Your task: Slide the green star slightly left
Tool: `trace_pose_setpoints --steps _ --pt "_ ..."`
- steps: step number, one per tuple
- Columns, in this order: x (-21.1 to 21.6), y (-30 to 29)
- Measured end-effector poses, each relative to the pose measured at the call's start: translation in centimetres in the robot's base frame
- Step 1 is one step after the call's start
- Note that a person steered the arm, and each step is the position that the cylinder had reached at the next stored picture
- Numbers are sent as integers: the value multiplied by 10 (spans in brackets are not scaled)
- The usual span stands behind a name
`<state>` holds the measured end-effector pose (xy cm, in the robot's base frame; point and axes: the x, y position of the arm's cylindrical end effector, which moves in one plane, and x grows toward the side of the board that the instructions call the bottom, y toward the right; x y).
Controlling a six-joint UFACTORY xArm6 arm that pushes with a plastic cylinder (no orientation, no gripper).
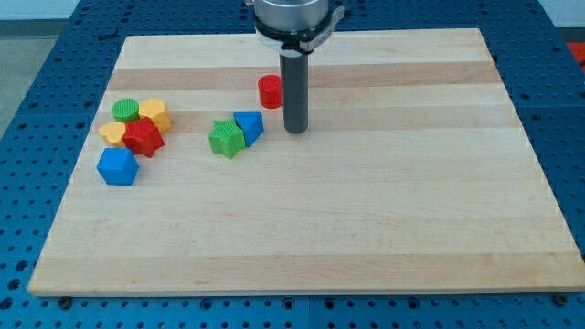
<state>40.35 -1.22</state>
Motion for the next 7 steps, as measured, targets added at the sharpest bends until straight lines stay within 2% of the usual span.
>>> trace_pose_setpoints --steps 3,5,7 --pt "17 -94" --pt "50 -94" --pt "113 -92"
